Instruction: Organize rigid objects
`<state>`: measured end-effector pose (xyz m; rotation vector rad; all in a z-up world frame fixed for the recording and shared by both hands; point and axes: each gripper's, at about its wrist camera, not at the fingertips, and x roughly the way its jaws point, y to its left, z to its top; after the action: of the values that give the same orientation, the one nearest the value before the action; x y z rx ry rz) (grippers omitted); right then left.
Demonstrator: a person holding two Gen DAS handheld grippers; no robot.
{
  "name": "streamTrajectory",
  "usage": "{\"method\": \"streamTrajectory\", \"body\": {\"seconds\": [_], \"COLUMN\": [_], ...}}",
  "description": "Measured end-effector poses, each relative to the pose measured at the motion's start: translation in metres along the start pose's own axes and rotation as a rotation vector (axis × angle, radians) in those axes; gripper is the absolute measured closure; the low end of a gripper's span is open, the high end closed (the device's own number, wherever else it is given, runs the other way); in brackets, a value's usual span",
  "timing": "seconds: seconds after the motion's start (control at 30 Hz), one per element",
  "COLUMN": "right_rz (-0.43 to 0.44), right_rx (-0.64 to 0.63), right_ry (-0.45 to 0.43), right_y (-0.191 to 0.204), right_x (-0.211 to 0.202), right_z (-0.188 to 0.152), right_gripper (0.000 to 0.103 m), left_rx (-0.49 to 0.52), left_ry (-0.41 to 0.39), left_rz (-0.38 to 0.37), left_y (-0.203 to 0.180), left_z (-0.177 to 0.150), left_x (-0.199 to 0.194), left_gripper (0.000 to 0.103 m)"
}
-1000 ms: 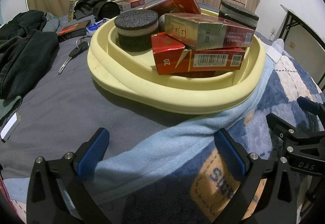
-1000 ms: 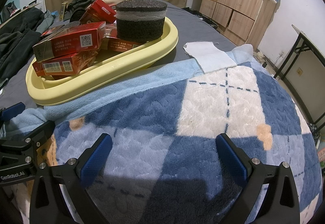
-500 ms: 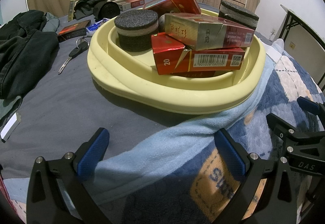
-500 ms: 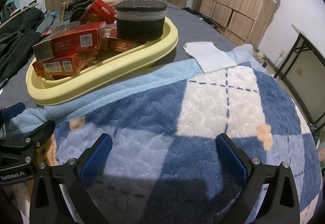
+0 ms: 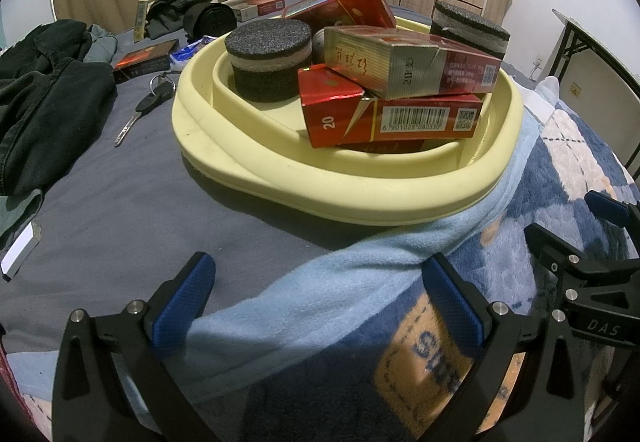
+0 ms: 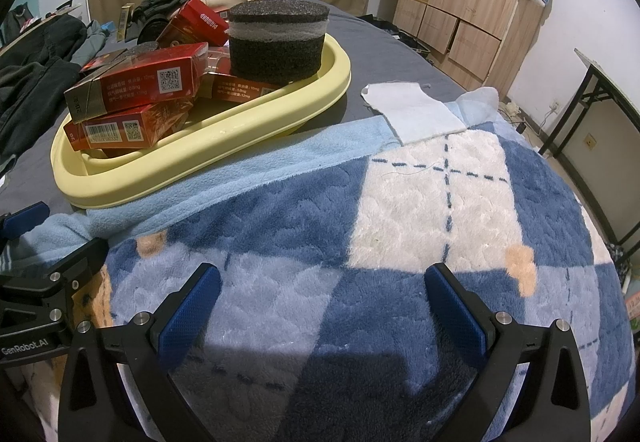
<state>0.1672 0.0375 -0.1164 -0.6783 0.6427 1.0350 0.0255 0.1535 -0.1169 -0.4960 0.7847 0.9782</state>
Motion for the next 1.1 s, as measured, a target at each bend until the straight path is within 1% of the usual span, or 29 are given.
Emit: {"method": "streamTrajectory", "body": {"seconds": [1.1], "right_rz": [0.000], "right_rx": [0.000], "right_ry": [0.000], "right_y": [-0.0005], "right_x": [0.0001], "right_z": [0.0000], "right_gripper": [0.000], "left_rx": [0.000], "left_ry": [0.000], "left_rz": [0.001], "left_y": [0.0001], "left_z": [0.0000], "left_x": [0.0000], "left_gripper": [0.000]}}
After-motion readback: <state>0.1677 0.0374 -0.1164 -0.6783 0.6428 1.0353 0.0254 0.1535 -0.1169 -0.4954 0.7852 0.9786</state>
